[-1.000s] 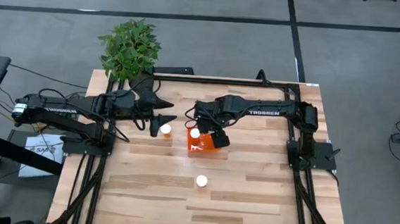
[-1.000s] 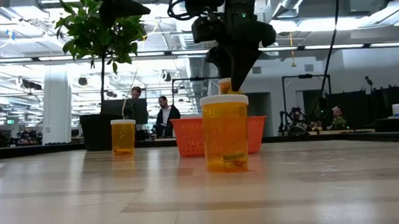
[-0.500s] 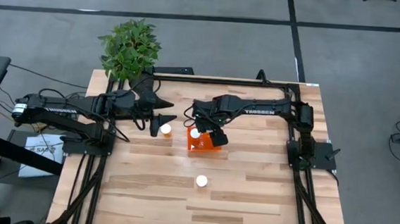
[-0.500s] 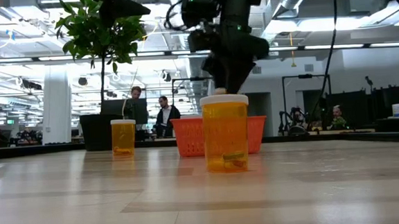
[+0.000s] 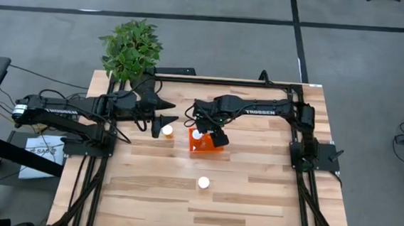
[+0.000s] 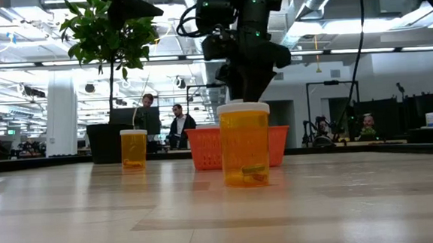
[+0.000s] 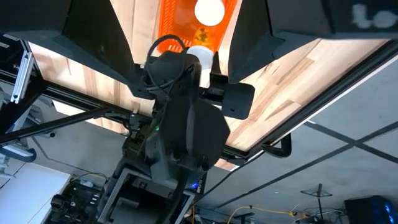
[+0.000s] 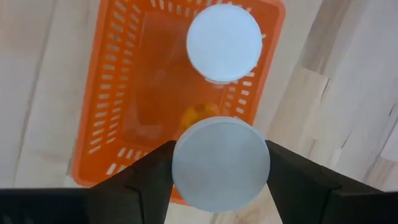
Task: Pick and place pill bottles into a basket
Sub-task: Put the orange pill bottle into the orange bin
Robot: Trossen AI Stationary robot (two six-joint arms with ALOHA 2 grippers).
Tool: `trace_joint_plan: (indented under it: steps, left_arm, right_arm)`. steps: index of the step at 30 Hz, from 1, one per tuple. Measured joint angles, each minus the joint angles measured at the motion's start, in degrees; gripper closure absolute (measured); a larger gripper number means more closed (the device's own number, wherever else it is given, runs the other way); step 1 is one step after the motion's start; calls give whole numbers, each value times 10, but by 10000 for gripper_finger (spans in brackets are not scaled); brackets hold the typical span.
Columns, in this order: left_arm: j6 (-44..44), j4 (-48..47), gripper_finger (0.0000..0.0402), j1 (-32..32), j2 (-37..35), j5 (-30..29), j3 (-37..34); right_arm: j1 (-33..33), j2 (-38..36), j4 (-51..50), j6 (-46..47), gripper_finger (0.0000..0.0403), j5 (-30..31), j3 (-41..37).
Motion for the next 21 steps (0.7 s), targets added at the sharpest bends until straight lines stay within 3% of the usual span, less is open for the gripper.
trace_joint_plan:
  steps: [6, 14, 21]
  left_arm:
    - [0, 0, 152, 0, 0, 0, 0]
    - [-3, 2, 152, 0, 0, 5, 0]
    - [-3, 7, 152, 0, 0, 5, 0]
  right_arm:
    - [-3, 6, 6, -7, 211, -13, 0]
    - [-4, 6, 10, -4, 179, -13, 0]
    - [-2, 6, 13, -2, 210, -18, 0]
